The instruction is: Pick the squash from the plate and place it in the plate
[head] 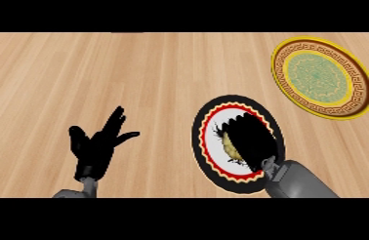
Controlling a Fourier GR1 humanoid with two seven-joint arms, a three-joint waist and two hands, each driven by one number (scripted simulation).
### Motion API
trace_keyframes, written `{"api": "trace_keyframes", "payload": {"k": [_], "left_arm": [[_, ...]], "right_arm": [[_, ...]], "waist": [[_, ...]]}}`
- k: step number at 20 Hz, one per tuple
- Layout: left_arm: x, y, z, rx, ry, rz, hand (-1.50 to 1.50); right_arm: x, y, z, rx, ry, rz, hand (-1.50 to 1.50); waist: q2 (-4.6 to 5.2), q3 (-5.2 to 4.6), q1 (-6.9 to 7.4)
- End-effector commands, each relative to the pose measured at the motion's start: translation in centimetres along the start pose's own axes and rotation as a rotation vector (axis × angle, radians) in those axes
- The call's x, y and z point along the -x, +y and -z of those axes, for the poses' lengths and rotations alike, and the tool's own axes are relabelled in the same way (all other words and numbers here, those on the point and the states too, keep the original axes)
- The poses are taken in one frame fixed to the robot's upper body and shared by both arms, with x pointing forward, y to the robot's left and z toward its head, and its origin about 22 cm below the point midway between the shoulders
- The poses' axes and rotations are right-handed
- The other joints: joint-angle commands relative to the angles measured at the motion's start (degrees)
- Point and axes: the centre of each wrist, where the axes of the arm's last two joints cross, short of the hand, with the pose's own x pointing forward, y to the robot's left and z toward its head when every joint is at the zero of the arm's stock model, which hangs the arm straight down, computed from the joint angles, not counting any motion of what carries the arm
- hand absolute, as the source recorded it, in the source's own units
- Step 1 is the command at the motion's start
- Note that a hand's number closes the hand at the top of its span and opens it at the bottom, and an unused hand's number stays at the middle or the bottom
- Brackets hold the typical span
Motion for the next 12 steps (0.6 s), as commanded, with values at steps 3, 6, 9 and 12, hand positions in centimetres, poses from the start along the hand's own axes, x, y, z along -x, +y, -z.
{"api": "trace_keyframes", "payload": {"k": [3,6,9,12], "left_arm": [[1.1,1.1,-0.6,-0.031,0.052,0.037,0.0],[0.4,2.4,0.8,-0.063,0.045,0.021,0.0],[0.5,2.2,-0.4,-0.049,0.046,0.055,0.0],[0.0,0.8,0.4,-0.028,0.044,0.032,0.0]], "right_arm": [[-0.3,2.3,1.1,0.032,-0.045,-0.081,1.5],[-0.2,1.9,0.5,0.053,-0.053,-0.08,1.5],[0.6,0.1,2.5,0.089,0.113,0.052,1.5],[0.2,-2.5,4.5,0.119,0.457,0.375,1.5]], "waist": [[0.16,0.0,0.23],[0.15,-0.01,-0.04],[0.18,0.02,0.64],[0.7,0.21,1.13]]}}
